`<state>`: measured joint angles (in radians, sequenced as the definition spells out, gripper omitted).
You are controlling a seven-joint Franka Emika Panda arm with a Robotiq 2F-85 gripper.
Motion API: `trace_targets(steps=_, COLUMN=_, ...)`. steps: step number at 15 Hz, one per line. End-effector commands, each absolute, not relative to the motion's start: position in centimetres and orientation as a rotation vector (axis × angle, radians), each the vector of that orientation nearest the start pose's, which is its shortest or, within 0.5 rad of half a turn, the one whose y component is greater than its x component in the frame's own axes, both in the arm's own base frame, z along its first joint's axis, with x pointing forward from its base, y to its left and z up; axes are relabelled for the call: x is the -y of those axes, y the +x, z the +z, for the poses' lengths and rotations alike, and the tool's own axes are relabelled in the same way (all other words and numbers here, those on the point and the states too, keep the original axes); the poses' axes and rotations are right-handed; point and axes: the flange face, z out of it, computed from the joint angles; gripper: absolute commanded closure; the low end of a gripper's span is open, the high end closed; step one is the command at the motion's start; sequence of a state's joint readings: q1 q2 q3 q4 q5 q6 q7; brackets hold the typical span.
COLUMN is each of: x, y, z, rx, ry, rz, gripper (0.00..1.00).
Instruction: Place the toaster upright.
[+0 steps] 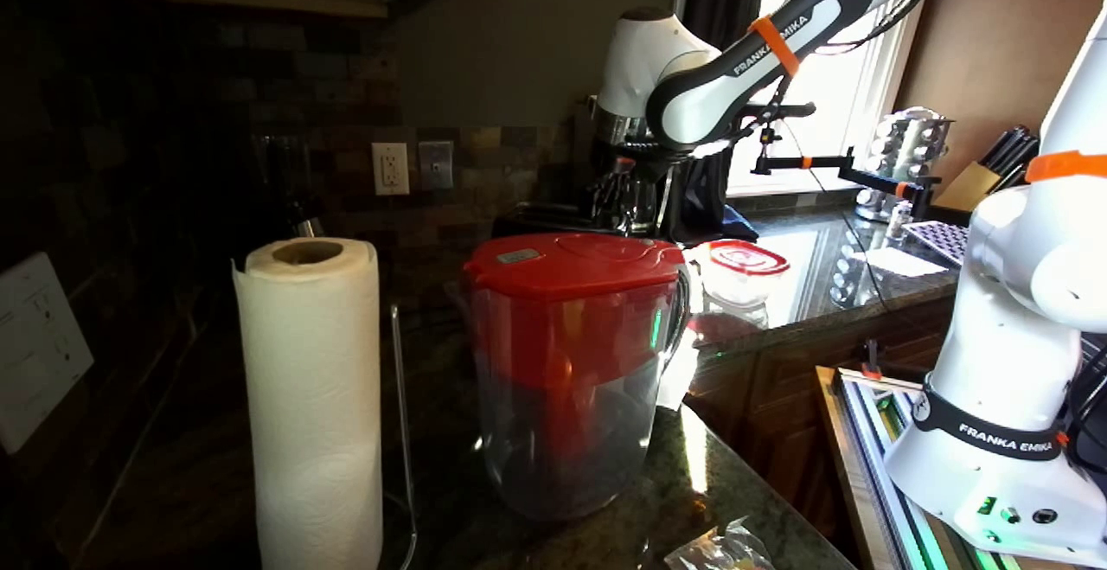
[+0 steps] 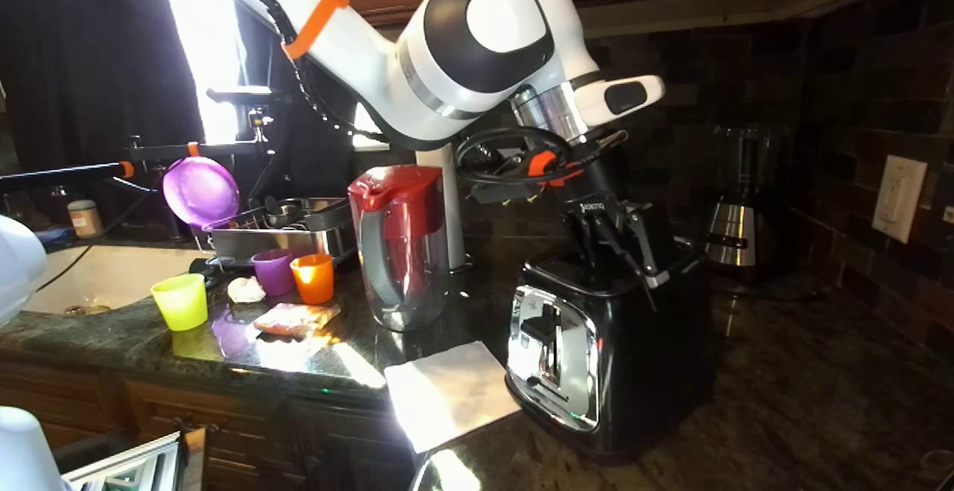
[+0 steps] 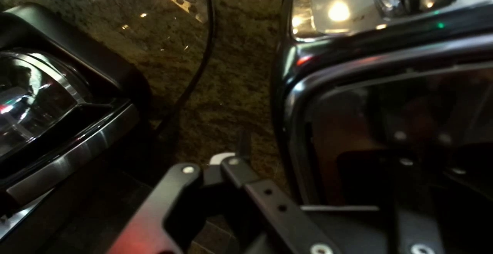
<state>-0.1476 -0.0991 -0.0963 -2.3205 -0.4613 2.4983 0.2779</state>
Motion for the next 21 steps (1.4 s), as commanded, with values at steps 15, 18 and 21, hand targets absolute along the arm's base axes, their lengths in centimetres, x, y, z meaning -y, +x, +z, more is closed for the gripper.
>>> trace_targets(steps=15, x=7.2, y=46.5, z=47.8, rx=-0.217, ry=-3.369, rz=-0.719, gripper=0.00)
trace_targets(steps=18, x=6.3, y=44.0, z=48.9, rx=-0.142, ry=-3.326, rz=-0.654, gripper=0.00)
trace_targets(steps=21, x=6.0, y=41.2, z=49.5, rx=-0.111, ry=-3.305, rz=-0.577, gripper=0.00)
